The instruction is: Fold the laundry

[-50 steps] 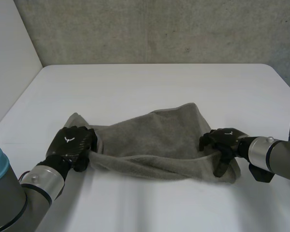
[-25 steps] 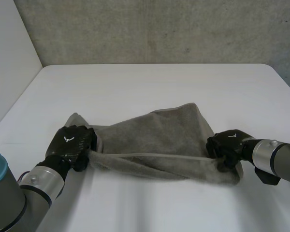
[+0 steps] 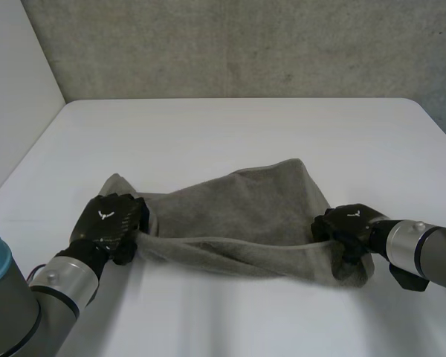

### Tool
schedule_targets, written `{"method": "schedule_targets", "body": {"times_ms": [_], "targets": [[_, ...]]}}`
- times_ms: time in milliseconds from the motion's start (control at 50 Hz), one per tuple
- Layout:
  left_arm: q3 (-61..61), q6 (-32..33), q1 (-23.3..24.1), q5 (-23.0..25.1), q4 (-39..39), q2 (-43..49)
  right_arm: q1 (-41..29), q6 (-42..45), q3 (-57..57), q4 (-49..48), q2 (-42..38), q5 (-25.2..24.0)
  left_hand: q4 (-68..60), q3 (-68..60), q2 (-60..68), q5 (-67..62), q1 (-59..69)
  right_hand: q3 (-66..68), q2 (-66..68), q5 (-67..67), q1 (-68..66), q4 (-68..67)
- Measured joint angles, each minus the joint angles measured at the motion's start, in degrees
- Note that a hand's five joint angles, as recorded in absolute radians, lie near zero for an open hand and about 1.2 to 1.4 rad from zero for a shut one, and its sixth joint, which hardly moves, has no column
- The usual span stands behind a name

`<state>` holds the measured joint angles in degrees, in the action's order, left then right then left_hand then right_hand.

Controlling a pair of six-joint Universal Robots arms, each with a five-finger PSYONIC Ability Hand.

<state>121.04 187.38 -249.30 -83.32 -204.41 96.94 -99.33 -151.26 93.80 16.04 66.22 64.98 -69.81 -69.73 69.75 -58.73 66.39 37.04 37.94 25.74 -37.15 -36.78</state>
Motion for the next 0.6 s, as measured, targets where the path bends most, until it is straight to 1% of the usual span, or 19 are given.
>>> {"method": "schedule_targets", "body": {"times_ms": [40, 60, 100, 120, 140, 160, 200, 260, 300, 320, 340, 360, 400, 440, 460, 520, 600], "targets": [[0.08, 0.00, 0.01, 0.00, -0.11, 0.00, 0.08, 0.00, -0.11, 0.05, -0.21, -0.04, 0.00, 0.00, 0.00, 0.00, 0.00, 2.51, 1.40, 3.20, -2.42, -2.26], [0.14, 0.00, 0.01, 0.00, -0.21, 0.00, 0.17, 0.00, -0.17, 0.10, -0.31, -0.06, 0.00, 0.00, 0.00, 0.00, 0.00, 5.89, 4.45, 7.34, -6.07, -5.97], [0.24, 0.00, 0.04, 0.00, -0.35, -0.01, 0.30, -0.06, -0.23, 0.16, -0.29, -0.10, 0.00, 0.00, 0.00, 0.00, 0.00, 16.64, 15.90, 17.30, -16.47, -16.86], [0.30, 0.00, 0.05, 0.00, -0.42, -0.02, 0.39, -0.16, -0.27, 0.16, -0.18, -0.14, 0.00, 0.00, 0.00, 0.00, 0.00, 23.03, 22.86, 24.79, -23.95, -23.44], [0.33, 0.00, 0.06, 0.00, -0.47, -0.03, 0.43, -0.22, -0.27, 0.15, -0.09, -0.16, 0.00, 0.00, 0.00, 0.00, 0.00, 27.63, 27.68, 28.75, -28.00, -28.23], [0.40, 0.00, 0.08, 0.00, -0.54, -0.02, 0.50, -0.40, -0.29, 0.11, 0.27, -0.22, 0.00, 0.00, 0.00, 0.00, 0.00, 34.96, 35.05, 36.38, -35.54, -35.56], [0.46, 0.00, 0.10, 0.00, -0.63, -0.01, 0.59, -0.66, -0.29, -0.02, 1.01, -0.29, 0.14, 0.10, -0.11, 0.00, 0.00, 38.96, 38.58, 40.71, -39.07, -39.50], [0.51, 0.00, 0.10, 0.00, -0.75, 0.04, 0.92, -1.03, -0.25, -0.46, 2.69, -0.41, 2.30, 2.21, -2.23, 0.85, 0.00, 39.31, 38.60, 40.86, -39.07, -39.84], [0.52, 0.00, 0.09, -0.03, -0.82, 0.12, 1.41, -1.18, -0.18, -0.77, 3.82, -0.50, 6.89, 6.76, -6.82, 5.69, -4.09, 39.31, 38.60, 40.86, -39.07, -39.84], [0.51, 0.02, 0.09, -0.04, -0.86, 0.20, 2.02, -1.26, -0.13, -1.05, 4.72, -0.56, 13.34, 13.91, -14.03, 12.29, -10.71, 39.32, 38.60, 40.87, -39.07, -39.84], [0.50, 0.03, 0.09, -0.05, -0.90, 0.26, 2.37, -1.29, -0.10, -1.18, 5.16, -0.60, 18.18, 18.03, -19.23, 17.20, -15.73, 39.32, 38.60, 40.86, -39.07, -39.84], [0.49, 0.05, 0.09, -0.07, -0.97, 0.40, 3.09, -1.33, -0.05, -1.46, 5.95, -0.68, 29.56, 29.30, -29.50, 28.77, -25.66, 39.32, 38.60, 40.87, -39.07, -39.84], [0.47, 0.08, 0.09, -0.10, -1.04, 0.55, 4.14, -1.35, -0.02, -1.97, 6.79, -0.73, 39.34, 39.30, -39.37, 37.70, -35.85, 39.34, 38.60, 40.87, -39.07, -39.84], [0.40, 0.12, 0.08, -0.19, -1.15, 0.87, 5.72, -1.35, -0.01, -2.98, 7.72, -0.79, 50.22, 50.71, -50.83, 49.52, -47.25, 39.34, 38.60, 40.87, -39.07, -39.84], [0.35, 0.14, 0.06, -0.24, -1.19, 1.06, 6.64, -1.35, 0.00, -3.67, 8.07, -0.81, 53.53, 53.55, -53.58, 52.84, -50.07, 39.34, 38.60, 40.87, -39.07, -39.84], [0.19, 0.17, -0.08, -0.36, -1.25, 1.58, 8.66, -1.34, -0.03, -5.44, 8.49, -0.80, 56.78, 56.69, -56.78, 55.65, -53.18, 39.36, 38.61, 40.87, -39.07, -39.84], [0.00, 0.18, -0.37, -0.51, -1.26, 2.00, 10.59, -1.29, -0.10, -7.00, 8.43, -0.81, 57.88, 57.84, -57.91, 56.35, -54.28, 39.38, 38.61, 40.87, -39.07, -39.84]]}}
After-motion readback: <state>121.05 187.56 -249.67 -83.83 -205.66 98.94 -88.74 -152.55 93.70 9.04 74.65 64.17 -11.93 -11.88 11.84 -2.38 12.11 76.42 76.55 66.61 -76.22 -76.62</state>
